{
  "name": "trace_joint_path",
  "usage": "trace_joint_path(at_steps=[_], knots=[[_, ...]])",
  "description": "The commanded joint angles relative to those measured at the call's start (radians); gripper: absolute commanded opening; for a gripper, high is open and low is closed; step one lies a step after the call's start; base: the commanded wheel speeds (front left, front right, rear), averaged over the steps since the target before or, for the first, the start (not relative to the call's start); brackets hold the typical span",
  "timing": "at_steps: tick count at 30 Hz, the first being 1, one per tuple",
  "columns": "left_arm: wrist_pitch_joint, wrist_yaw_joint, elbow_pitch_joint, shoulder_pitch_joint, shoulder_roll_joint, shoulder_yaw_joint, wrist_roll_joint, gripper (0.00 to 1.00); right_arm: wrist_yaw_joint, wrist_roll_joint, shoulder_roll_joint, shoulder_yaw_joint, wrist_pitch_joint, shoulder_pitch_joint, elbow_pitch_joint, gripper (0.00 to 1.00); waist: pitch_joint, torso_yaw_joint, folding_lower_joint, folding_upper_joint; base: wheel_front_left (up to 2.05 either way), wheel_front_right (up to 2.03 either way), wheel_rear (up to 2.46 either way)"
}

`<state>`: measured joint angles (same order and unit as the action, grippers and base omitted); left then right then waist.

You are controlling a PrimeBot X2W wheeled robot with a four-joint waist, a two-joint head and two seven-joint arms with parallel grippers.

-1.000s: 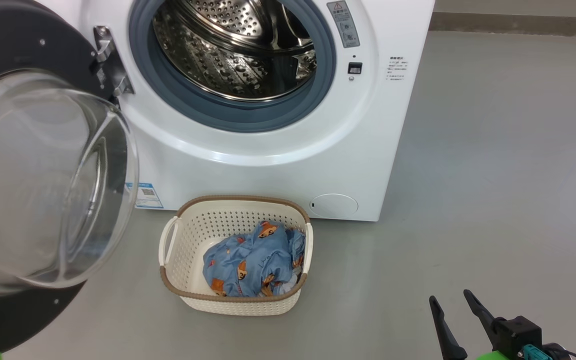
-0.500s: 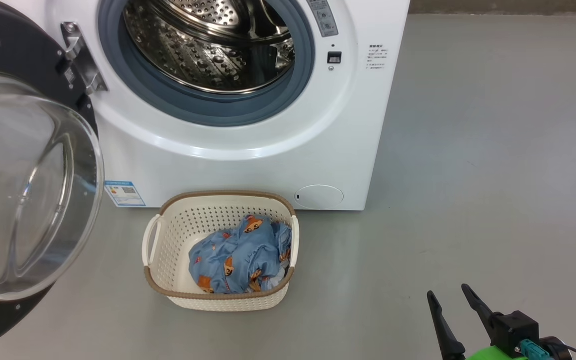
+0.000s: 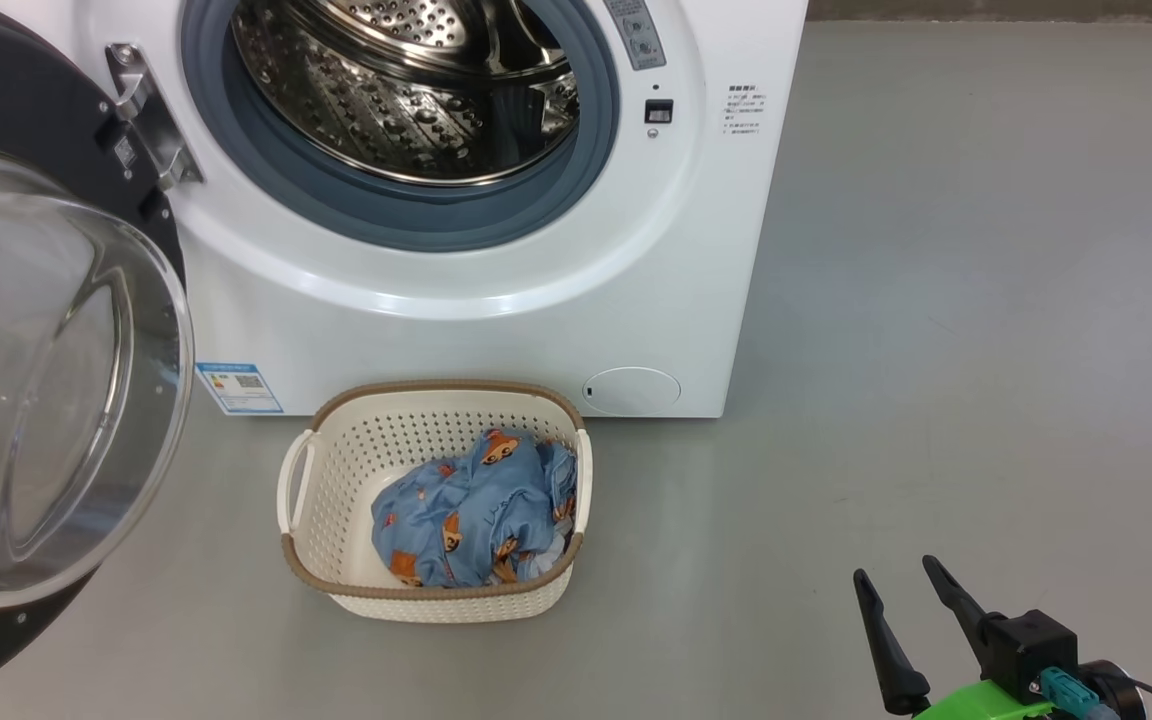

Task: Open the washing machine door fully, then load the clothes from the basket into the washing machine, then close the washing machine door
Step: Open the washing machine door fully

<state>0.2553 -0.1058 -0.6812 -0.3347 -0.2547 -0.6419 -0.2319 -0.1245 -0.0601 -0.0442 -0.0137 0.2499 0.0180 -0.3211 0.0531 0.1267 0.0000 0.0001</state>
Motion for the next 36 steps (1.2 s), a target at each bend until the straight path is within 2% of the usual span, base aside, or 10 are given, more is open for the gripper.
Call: trace_joint_path(at_steps=[1, 8, 15, 22, 23, 24, 25, 36], knots=[[0.006, -0.004, 0.027, -0.038, -0.062, -0.032, 0.018, 0.00, -0.006, 0.008, -0.006, 0.024, 0.012, 0.034, 0.019, 1.00, -0.002, 0.000, 0.0000, -0.0001, 0.00, 0.00, 0.00], [0.006, -0.016, 0.107, -0.006, -0.015, -0.018, 0.036, 0.00, -0.006, -0.003, -0.006, 0.019, 0.012, 0.030, 0.018, 1.00, -0.012, 0.004, 0.0000, -0.0001, 0.00, 0.00, 0.00], [0.006, -0.024, 0.258, 0.078, 0.091, 0.057, 0.039, 0.00, -0.006, -0.015, -0.006, 0.020, 0.012, 0.022, 0.008, 1.00, -0.027, 0.011, 0.0000, -0.0001, 0.00, 0.00, 0.00], [0.006, -0.025, 0.370, 0.143, 0.121, 0.163, 0.002, 0.00, -0.006, -0.016, -0.006, 0.022, 0.012, 0.018, 0.007, 1.00, -0.041, 0.007, 0.0000, -0.0001, 0.00, 0.00, 0.00], [0.006, -0.025, 0.393, 0.155, 0.125, 0.184, -0.006, 0.31, -0.006, -0.017, -0.006, 0.021, 0.012, 0.017, 0.009, 1.00, -0.043, 0.007, 0.0000, -0.0001, 0.00, 0.00, 0.00], [0.006, -0.025, 0.413, 0.169, 0.130, 0.200, -0.013, 0.94, -0.006, -0.019, -0.006, 0.020, 0.012, 0.016, 0.010, 1.00, -0.045, 0.006, 0.0000, -0.0001, 0.00, 0.00, 0.00], [0.006, -0.025, 0.431, 0.182, 0.137, 0.211, -0.021, 1.00, -0.006, -0.019, -0.006, 0.020, 0.012, 0.014, 0.012, 1.00, -0.047, 0.005, 0.0000, -0.0001, 0.00, 0.00, 0.00], [0.006, -0.025, 0.536, 0.293, 0.162, 0.315, -0.037, 1.00, -0.006, -0.021, -0.006, 0.019, 0.012, -0.001, 0.050, 1.00, -0.072, -0.021, 0.0000, -0.0001, 0.00, 0.00, 0.00]])
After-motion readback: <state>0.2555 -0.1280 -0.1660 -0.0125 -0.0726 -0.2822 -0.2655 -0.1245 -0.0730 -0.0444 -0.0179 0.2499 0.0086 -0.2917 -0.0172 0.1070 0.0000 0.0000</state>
